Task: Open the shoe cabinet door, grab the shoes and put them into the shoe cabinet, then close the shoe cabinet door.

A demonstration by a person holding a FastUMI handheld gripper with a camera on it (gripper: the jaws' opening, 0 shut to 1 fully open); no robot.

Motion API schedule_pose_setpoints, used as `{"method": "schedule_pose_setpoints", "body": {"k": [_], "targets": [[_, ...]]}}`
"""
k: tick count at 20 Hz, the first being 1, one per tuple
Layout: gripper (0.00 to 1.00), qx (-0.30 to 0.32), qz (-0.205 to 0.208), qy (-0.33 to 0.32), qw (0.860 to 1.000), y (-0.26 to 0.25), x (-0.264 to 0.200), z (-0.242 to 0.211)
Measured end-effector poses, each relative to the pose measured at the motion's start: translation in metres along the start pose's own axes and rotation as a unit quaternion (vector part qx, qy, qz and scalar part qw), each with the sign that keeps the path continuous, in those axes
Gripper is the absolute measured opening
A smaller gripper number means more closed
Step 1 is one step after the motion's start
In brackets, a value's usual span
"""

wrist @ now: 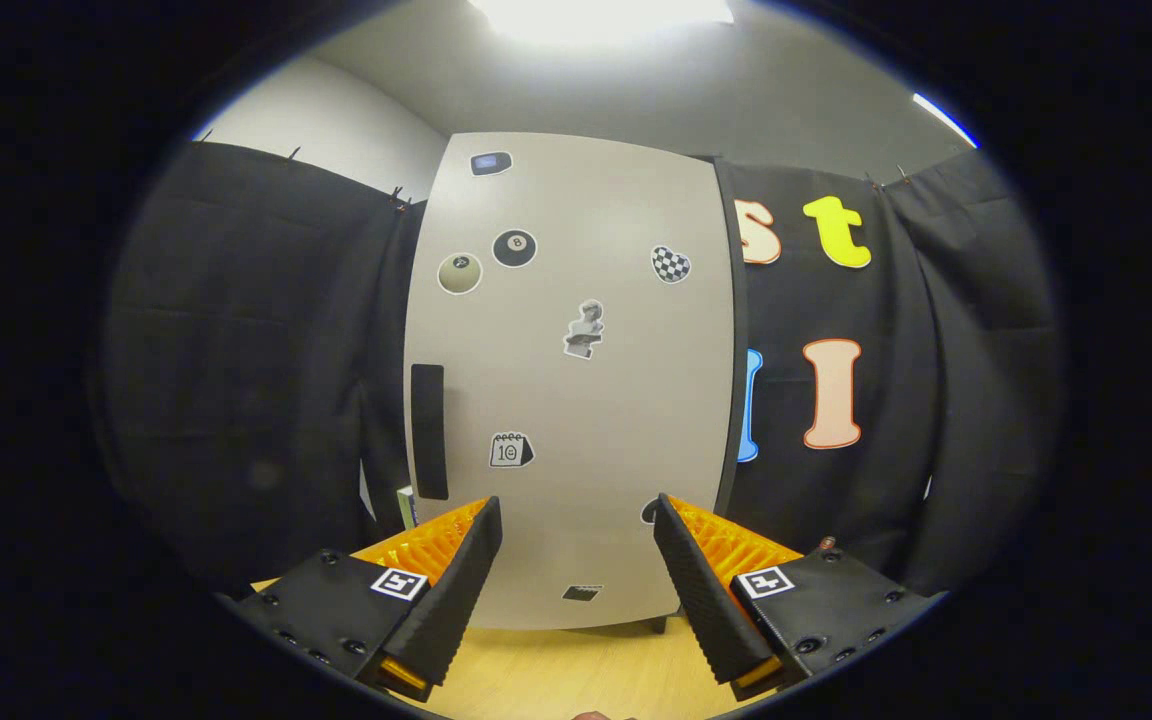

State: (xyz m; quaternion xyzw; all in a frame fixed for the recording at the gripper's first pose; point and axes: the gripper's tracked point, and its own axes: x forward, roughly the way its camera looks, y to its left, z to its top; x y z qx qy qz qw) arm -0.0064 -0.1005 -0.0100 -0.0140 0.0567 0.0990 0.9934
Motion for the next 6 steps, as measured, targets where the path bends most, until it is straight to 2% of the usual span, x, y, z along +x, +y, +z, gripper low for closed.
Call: {"method": "schedule_pose_setpoints", "body": {"k": [6], "targets": [[0.96,-0.001,-0.042,-0.006,0.999,-0.030,-0.003,0.000]]}}
